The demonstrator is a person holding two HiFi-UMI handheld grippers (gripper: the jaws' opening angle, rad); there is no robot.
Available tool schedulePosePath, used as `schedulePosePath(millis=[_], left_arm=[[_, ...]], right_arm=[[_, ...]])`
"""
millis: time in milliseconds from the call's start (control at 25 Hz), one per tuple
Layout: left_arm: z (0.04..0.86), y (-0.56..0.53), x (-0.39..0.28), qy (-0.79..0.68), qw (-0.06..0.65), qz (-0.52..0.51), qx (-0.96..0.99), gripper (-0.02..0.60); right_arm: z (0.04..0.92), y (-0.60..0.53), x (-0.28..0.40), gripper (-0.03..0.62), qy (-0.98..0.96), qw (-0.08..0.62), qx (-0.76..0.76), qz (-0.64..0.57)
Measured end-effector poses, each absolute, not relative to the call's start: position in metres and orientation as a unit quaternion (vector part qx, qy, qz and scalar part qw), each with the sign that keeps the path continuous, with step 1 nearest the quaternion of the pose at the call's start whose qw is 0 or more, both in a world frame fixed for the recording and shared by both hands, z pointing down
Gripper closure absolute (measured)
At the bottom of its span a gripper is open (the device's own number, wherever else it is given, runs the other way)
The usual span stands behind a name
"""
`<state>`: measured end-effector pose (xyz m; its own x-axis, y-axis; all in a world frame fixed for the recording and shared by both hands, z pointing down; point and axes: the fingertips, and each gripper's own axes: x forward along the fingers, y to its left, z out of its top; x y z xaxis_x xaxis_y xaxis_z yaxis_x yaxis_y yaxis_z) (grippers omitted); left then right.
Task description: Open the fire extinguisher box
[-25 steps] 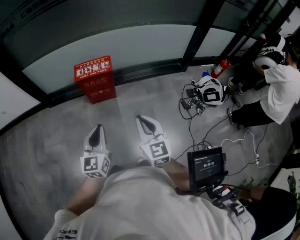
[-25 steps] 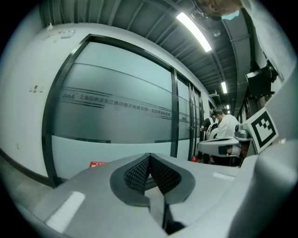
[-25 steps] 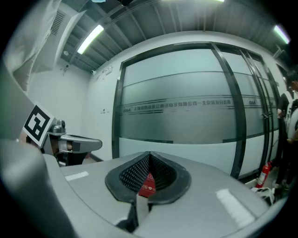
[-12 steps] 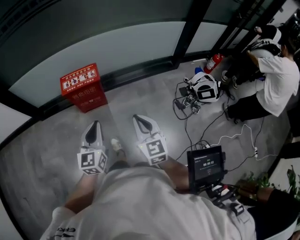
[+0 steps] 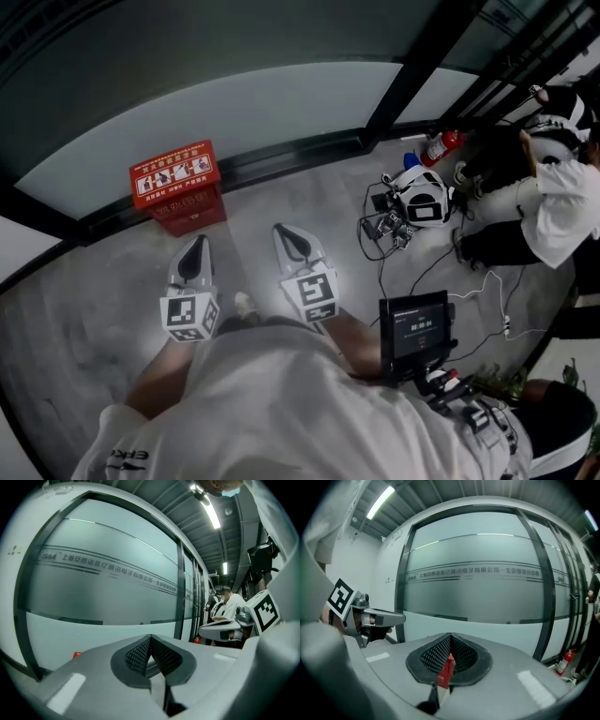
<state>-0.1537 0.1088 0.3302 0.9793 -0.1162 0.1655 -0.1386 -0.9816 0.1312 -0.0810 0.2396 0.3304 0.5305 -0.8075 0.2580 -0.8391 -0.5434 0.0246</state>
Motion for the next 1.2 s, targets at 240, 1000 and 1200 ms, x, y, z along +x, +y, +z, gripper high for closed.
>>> schedulePosePath(millis=[240,1000,1200], left_arm=[[0.342,0.052,-0.114,-0.068,0.076,0.085,0.991,0.580],[0.430,-0.044,0.019,-0.233,0.102,0.177,0.951,0.580],[0.457,-0.058,0.034,-0.299,0.122,0.195,0.926,0.580]], right_arm=[[0.337,0.181,-0.035,0.580,-0.472,0.089,0.871,0.107],[0.433,0.044,0.132,0.580,-0.641,0.181,0.733,0.138],[0.474,0.015,0.153,0.580,-0.695,0.237,0.668,0.120]])
